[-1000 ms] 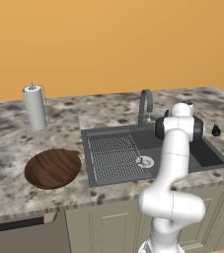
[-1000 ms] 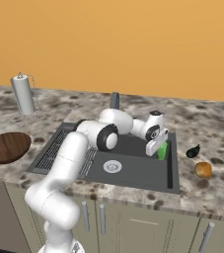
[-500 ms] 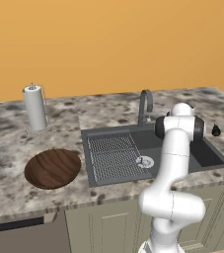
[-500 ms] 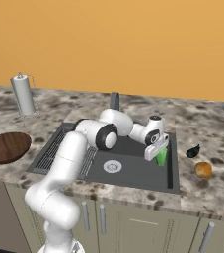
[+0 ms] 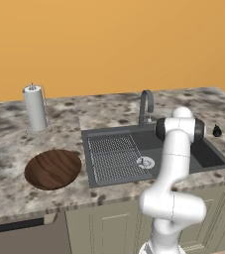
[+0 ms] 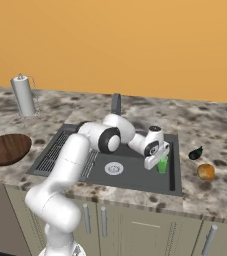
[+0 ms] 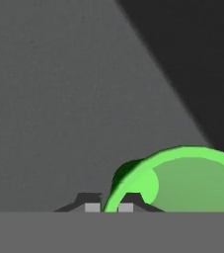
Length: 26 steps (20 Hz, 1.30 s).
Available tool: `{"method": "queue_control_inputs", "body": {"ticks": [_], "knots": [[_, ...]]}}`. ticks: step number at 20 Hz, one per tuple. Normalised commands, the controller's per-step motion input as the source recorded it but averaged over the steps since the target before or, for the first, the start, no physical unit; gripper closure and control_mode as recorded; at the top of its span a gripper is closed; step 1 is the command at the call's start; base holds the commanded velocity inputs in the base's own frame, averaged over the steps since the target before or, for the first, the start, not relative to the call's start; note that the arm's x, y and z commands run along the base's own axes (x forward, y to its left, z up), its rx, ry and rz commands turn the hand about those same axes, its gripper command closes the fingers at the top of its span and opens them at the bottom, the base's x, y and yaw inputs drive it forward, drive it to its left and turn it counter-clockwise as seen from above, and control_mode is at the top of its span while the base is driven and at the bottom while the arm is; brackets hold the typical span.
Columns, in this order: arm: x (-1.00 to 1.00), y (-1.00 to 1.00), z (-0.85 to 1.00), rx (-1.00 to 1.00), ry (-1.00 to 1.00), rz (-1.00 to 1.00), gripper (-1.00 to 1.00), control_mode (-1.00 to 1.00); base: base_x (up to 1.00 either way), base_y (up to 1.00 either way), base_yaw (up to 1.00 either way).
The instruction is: Remove the eggplant and potato from the sink. Then move the bowl and cup from the counter to the sink for washing.
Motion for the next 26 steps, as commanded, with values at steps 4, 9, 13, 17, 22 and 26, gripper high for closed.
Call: {"method": "queue_control_inputs", "body": {"ticks": [4,9,13,17,22,26], "knots": [[0.16,0.0,-0.26,0.0,-0.13,-0.01,1.0,-1.0,0.0,0.0,0.0],[0.2,0.0,-0.2,0.0,-0.05,0.0,1.0,-1.0,0.0,0.0,0.0],[0.13,0.01,-0.16,0.0,-0.04,0.0,1.0,-1.0,0.0,0.0,0.0],[-0.04,0.07,-0.16,0.01,0.0,0.0,1.0,-1.0,0.0,0.0,0.0],[-0.25,0.13,-0.26,0.0,0.03,-0.01,1.0,-1.0,0.0,0.0,0.0],[-0.24,0.12,-0.25,0.0,0.03,-0.03,1.0,-1.0,0.0,0.0,0.0]]}}
